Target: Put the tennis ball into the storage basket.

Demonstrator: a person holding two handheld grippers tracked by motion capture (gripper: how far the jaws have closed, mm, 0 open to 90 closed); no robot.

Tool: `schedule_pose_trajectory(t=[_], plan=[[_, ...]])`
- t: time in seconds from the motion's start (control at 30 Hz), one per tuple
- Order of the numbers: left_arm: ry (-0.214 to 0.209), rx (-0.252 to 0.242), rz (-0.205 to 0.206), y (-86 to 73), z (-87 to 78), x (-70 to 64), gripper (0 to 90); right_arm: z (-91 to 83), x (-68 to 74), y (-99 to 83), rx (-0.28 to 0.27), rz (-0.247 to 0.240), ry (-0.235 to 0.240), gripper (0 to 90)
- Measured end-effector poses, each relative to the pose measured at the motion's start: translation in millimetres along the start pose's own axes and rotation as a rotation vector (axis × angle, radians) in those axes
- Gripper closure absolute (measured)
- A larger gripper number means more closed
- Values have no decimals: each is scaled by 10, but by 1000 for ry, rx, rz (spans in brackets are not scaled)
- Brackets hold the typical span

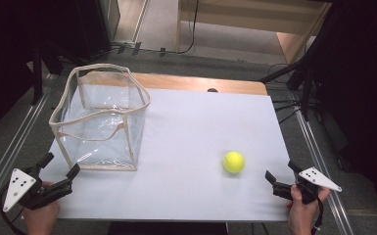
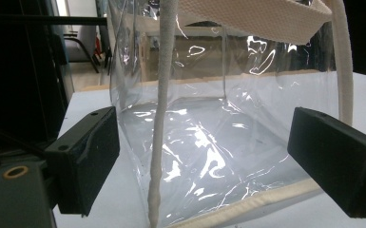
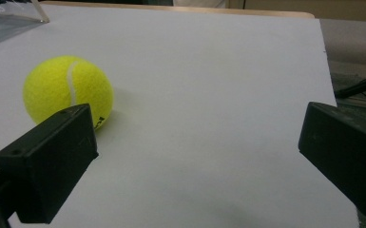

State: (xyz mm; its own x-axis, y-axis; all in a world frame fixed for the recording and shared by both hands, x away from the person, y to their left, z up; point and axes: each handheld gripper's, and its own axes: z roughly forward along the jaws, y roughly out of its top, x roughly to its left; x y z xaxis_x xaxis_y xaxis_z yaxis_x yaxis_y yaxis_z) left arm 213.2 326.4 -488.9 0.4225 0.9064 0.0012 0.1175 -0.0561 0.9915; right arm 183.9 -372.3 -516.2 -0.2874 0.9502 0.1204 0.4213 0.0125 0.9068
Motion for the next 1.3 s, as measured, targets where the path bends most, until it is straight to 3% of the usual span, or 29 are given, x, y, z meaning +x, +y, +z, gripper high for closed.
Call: schedule_pose_trajectory(t=[0.43, 1.0, 1.3], plan=[[0, -4, -3, -3, -10, -5, 104, -23, 63, 141, 25, -58, -20, 0], [7, -3, 16, -8, -19, -23, 104, 233, 346, 548, 155, -164, 105, 0], [4, 2, 29, -7, -5, -32, 104, 322, 473, 671, 203, -210, 141, 0]])
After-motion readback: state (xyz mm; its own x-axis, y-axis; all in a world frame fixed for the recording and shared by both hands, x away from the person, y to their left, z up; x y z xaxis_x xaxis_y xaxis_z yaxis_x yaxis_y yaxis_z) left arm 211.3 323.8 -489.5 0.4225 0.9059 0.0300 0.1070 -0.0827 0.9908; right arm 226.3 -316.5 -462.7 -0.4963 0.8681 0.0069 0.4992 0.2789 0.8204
